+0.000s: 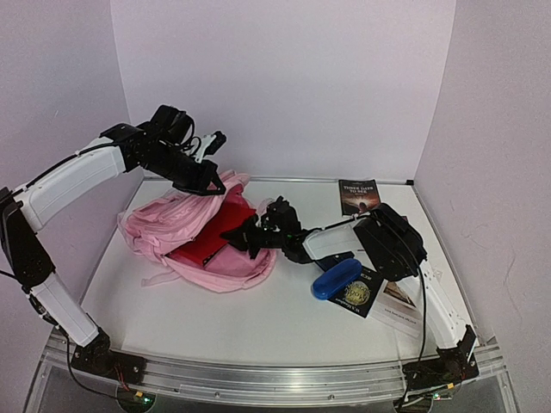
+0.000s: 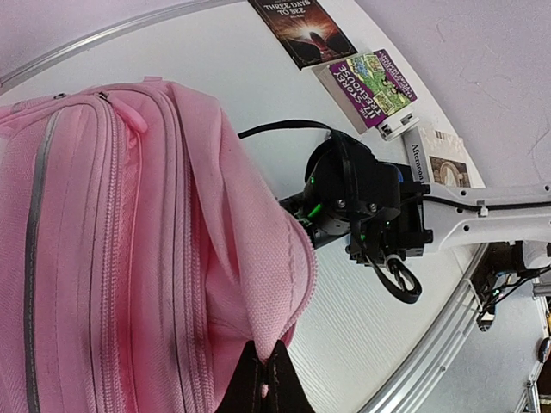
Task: Pack the student bag
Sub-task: Place the files in the student bag.
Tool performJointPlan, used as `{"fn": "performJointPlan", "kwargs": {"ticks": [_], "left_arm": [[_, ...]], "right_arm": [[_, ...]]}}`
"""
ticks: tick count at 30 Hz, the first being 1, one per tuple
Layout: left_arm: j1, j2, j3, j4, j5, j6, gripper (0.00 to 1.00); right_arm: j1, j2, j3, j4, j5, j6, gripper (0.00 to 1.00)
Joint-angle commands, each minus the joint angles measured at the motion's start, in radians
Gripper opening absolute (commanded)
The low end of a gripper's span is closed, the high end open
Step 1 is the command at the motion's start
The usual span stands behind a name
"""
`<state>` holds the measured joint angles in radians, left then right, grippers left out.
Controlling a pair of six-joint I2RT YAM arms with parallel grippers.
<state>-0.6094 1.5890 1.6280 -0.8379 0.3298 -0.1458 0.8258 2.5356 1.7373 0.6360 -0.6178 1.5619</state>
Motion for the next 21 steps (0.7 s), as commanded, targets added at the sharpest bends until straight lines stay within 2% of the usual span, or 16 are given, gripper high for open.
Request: {"fn": "performJointPlan", "kwargs": {"ticks": [1, 2, 7, 10, 16, 21], "left_arm": [[-0.025, -0.048, 0.040, 0.156, 0.057, -0.026, 0.00], [-0.020, -0.044, 0.038, 0.151, 0.034, -0.031, 0.00], [0.014, -0.037, 0.009, 0.148, -0.050, -0.065, 0.00], [0.029, -0.040, -0.011, 0.153, -0.070, -0.065, 0.00], [0.040, -0.051, -0.049, 0.146, -0.082, -0.053, 0.00], [0.040, -0.070, -0.073, 0.154, -0.068, -0.051, 0.00]], "right_arm": [[0.014, 0.021, 0.029, 0.009, 0.013, -0.062, 0.02], [0.014, 0.004, 0.009, 0.008, 0.012, -0.077, 0.08], [0.015, -0.111, -0.077, -0.074, 0.032, -0.203, 0.57], [0.012, -0.178, -0.110, -0.151, 0.051, -0.291, 0.73], [-0.006, -0.303, -0.127, -0.368, 0.137, -0.514, 0.97], [-0.033, -0.321, -0.162, -0.395, 0.166, -0.572, 0.98]]}}
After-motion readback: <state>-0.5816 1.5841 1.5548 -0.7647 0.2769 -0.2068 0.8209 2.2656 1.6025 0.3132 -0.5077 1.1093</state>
